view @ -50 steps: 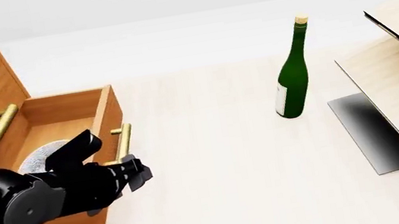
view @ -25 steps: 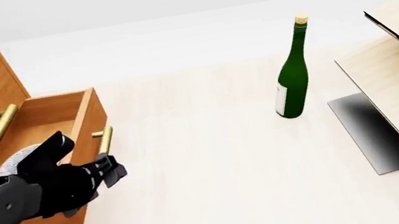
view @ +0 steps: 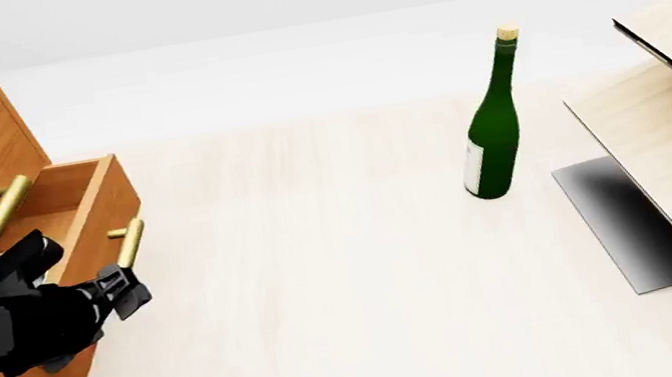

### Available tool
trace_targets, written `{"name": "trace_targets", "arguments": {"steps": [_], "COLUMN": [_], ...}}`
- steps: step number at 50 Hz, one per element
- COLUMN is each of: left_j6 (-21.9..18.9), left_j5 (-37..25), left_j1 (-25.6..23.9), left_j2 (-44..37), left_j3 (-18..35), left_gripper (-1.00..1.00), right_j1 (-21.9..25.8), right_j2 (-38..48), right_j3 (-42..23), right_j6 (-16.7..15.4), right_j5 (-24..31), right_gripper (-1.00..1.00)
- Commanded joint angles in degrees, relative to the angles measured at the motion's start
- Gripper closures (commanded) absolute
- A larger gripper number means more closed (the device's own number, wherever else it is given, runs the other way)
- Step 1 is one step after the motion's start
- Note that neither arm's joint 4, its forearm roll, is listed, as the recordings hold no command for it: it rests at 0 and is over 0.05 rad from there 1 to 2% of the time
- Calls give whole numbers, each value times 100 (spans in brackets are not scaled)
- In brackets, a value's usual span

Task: Put the bowl in the bottom drawer of the cabinet and close it.

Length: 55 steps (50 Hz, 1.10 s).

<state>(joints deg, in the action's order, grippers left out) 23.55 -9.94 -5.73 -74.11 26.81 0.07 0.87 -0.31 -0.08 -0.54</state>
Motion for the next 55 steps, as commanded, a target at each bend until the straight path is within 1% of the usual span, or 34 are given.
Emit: {"name": "trace_targets", "arguments": {"steps": [1, 5, 8, 13, 14, 19, 21, 22, 24, 25, 26, 27, 28, 29, 30, 31, 34, 36, 37, 39, 40, 42, 47, 48, 49, 50, 51, 52, 53, 54, 55], "left_j6": [-406, -558, -859, -961, -1104, -1262, -1523, -1744, -1694, -1998, -2033, -2329, -2330, -2557, -2558, -2774, -2821, -3094, -3012, -3351, -3420, -3463, -3291, -3148, -2912, -2913, -2730, -2674, -2461, -2353, -2392], "left_j5": [-17, -25, -35, 18, 24, 152, 155, 163, 187, 195, 209, 196, 195, 182, 180, 186, 194, 212, 194, 224, 227, 222, 214, 194, 170, 151, 123, 92, 34, 2, -24], "left_j1": [915, 1069, 1279, 1382, 1511, 1724, 1969, 2161, 2191, 2456, 2510, 2822, 2823, 3081, 3082, 3323, 3355, 3648, 3627, 3977, 4049, 4144, 3970, 3824, 3617, 3615, 3358, 3330, 3090, 2899, 2944], "left_j2": [-725, -693, -695, -741, -739, -814, -800, -796, -759, -743, -709, -571, -569, -446, -444, -378, -381, -259, -235, -118, -63, -12, -35, -75, -136, -116, -170, -148, -95, -120, -97], "left_j3": [106, 86, 89, 58, 46, -58, -84, -114, -144, -193, -217, -263, -264, -317, -318, -365, -372, -447, -438, -536, -533, -557, -541, -489, -427, -420, -347, -345, -283, -237, -240], "left_gripper": [-100, -100, -100, -100, -100, -100, -100, -100, -100, -100, -100, -100, -100, -100, -100, -100, -100, -100, -100, -100, -100, -100, -100, -100, -100, -100, -100, -100, -100, -100, -100], "right_j1": [0, 0, 0, 0, 0, 0, 0, 0, 0, 0, 0, 0, 0, 0, 0, 0, 0, 0, 0, 0, 0, 0, 0, 0, 0, 0, 0, 0, 0, 0, 0], "right_j2": [0, 0, 0, 0, 0, 0, 0, 0, 0, 0, 0, 0, 0, 0, 0, 0, 0, 0, 0, 0, 0, 0, 0, 0, 0, 0, 0, 0, 0, 0, 0], "right_j3": [0, 0, 0, 0, 0, 0, 0, 0, 0, 0, 0, 0, 0, 0, 0, 0, 0, 0, 0, 0, 0, 0, 0, 0, 0, 0, 0, 0, 0, 0, 0], "right_j6": [0, 0, 0, 0, 0, 0, 0, 0, 0, 0, 0, 0, 0, 0, 0, 0, 0, 0, 0, 0, 0, 0, 0, 0, 0, 0, 0, 0, 0, 0, 0], "right_j5": [0, 0, 0, 0, 0, 0, 0, 0, 0, 0, 0, 0, 0, 0, 0, 0, 0, 0, 0, 0, 0, 0, 0, 0, 0, 0, 0, 0, 0, 0, 0], "right_gripper": [-100, -100, -100, -100, -100, -100, -100, -100, -100, -100, -100, -100, -100, -100, -100, -100, -100, -100, -100, -100, -100, -100, -100, -100, -100, -100, -100, -100, -100, -100, -100]}}
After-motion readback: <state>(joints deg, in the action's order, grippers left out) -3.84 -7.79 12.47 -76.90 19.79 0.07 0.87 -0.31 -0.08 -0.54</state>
